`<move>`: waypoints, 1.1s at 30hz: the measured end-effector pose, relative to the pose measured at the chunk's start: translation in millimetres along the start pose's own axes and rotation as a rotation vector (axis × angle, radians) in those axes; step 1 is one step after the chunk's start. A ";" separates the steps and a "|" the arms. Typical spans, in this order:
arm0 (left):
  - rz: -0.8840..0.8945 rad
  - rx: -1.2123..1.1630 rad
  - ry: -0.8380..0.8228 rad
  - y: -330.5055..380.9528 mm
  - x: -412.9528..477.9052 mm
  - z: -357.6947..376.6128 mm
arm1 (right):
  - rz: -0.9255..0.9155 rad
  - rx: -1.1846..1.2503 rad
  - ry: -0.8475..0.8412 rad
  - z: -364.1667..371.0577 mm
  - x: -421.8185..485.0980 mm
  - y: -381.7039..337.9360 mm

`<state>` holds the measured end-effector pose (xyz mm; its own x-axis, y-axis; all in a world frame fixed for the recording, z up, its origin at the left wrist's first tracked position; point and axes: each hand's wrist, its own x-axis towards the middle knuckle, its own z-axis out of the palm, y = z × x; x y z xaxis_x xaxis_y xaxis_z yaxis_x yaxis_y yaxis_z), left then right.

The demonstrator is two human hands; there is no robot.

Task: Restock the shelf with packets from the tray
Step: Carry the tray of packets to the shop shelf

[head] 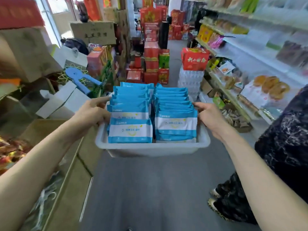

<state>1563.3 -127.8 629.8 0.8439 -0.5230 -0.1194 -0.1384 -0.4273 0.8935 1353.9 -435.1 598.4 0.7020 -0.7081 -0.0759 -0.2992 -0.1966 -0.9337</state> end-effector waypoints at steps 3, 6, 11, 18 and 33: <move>0.068 -0.009 -0.054 21.1 78.4 1.8 | 0.004 0.045 0.044 0.9 50.9 -21.5; 0.108 0.000 -0.103 46.2 156.1 3.1 | -0.029 0.061 0.072 -2.2 106.7 -33.4; 0.120 0.014 -0.167 77.1 266.2 22.7 | 0.012 0.045 0.120 -15.0 193.1 -42.0; 0.095 -0.005 -0.193 119.8 437.4 97.3 | 0.020 0.037 0.149 -55.7 360.5 -38.1; 0.140 0.038 -0.183 240.2 795.6 249.2 | -0.003 -0.090 0.148 -160.8 742.0 -50.6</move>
<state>2072.4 -830.3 641.5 0.7072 -0.7030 -0.0748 -0.2699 -0.3663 0.8905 1786.1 -1059.7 645.6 0.6023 -0.7981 -0.0148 -0.3589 -0.2542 -0.8981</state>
